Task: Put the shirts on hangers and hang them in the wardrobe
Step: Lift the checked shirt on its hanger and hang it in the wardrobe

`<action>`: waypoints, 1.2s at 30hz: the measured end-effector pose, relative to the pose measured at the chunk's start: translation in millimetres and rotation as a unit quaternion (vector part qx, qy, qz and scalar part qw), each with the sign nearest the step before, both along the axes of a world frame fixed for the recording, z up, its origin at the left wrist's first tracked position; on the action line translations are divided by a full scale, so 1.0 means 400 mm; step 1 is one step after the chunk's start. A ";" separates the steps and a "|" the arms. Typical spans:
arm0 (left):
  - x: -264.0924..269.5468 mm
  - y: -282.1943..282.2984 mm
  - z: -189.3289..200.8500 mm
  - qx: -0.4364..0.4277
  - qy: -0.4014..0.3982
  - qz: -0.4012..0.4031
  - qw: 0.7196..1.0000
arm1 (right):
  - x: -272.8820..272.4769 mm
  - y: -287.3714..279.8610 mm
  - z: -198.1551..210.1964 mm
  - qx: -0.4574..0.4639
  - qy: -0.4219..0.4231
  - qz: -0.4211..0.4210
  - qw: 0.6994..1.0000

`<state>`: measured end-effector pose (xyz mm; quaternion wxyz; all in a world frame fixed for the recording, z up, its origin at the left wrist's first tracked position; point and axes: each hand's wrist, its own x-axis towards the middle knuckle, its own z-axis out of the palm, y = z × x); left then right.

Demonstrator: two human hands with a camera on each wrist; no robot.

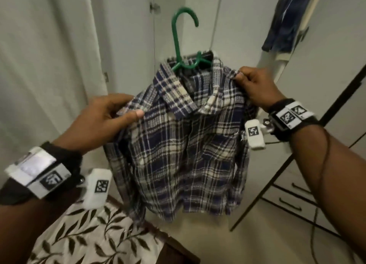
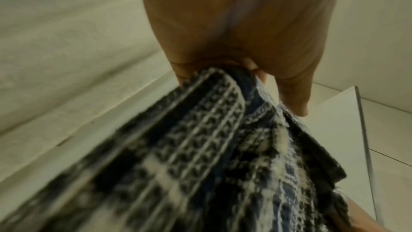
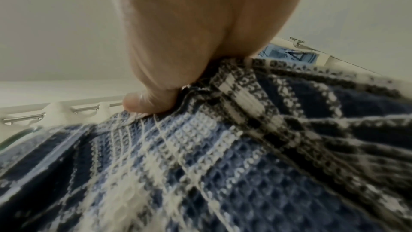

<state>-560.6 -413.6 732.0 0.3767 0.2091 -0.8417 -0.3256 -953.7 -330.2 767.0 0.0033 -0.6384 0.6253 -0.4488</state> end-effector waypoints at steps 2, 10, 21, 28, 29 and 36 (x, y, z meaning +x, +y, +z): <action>-0.056 0.004 0.000 -0.022 -0.006 0.005 1.000 | -0.041 -0.028 0.002 0.004 0.014 0.006 1.000; -0.293 0.027 -0.076 0.068 0.131 0.099 0.984 | -0.196 -0.196 -0.066 -0.001 0.014 -0.072 0.997; -0.685 -0.023 -0.211 0.093 0.186 0.257 0.944 | -0.124 -0.051 -0.197 0.038 -0.176 0.008 0.984; -0.964 0.003 -0.201 0.057 0.133 0.165 0.976 | -0.167 -0.063 -0.173 0.162 -0.511 0.160 0.829; -0.992 -0.001 -0.208 0.049 0.127 0.127 0.983 | -0.189 -0.072 -0.183 0.139 -0.539 0.148 0.818; -1.079 -0.100 -0.265 0.143 0.100 -0.072 0.982 | -0.360 -0.187 -0.289 0.052 -0.436 0.002 0.899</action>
